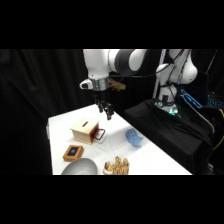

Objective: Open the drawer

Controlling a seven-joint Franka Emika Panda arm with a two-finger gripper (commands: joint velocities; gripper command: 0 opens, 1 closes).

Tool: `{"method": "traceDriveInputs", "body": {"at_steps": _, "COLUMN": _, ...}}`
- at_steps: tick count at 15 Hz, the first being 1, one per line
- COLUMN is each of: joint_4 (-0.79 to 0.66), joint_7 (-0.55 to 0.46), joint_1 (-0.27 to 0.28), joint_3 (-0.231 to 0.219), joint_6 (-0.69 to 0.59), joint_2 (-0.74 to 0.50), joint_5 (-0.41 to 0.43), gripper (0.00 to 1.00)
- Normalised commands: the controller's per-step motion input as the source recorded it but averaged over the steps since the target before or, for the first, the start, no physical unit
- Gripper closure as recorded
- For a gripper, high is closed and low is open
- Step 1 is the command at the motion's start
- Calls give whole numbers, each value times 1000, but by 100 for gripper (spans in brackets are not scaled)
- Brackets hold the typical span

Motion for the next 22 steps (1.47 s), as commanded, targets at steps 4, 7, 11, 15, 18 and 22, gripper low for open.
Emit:
{"method": "traceDriveInputs", "body": {"at_steps": 4, "joint_4": 68, "joint_7": 9, "joint_1": -18, "joint_3": 17, "joint_6": 135, "joint_2": 79, "joint_5": -29, "gripper": 0}}
{"method": "traceDriveInputs", "body": {"at_steps": 7, "joint_4": 94, "joint_7": -43, "joint_1": -32, "joint_3": 16, "joint_6": 259, "joint_2": 155, "joint_5": 2, "gripper": 0}}
{"method": "traceDriveInputs", "body": {"at_steps": 11, "joint_4": 67, "joint_7": -50, "joint_1": -18, "joint_3": 28, "joint_6": 281, "joint_2": 184, "joint_5": -20, "gripper": 0}}
{"method": "traceDriveInputs", "body": {"at_steps": 15, "joint_4": 1, "joint_7": 11, "joint_1": 26, "joint_3": 9, "joint_6": 310, "joint_2": 175, "joint_5": -149, "gripper": 0}}
{"method": "traceDriveInputs", "body": {"at_steps": 18, "joint_4": -63, "joint_7": 195, "joint_1": 109, "joint_3": -94, "joint_6": 314, "joint_2": 132, "joint_5": -391, "gripper": 0}}
{"method": "traceDriveInputs", "body": {"at_steps": 22, "joint_4": -91, "joint_7": 346, "joint_1": 203, "joint_3": -191, "joint_6": 299, "joint_2": 63, "joint_5": -493, "gripper": 0}}
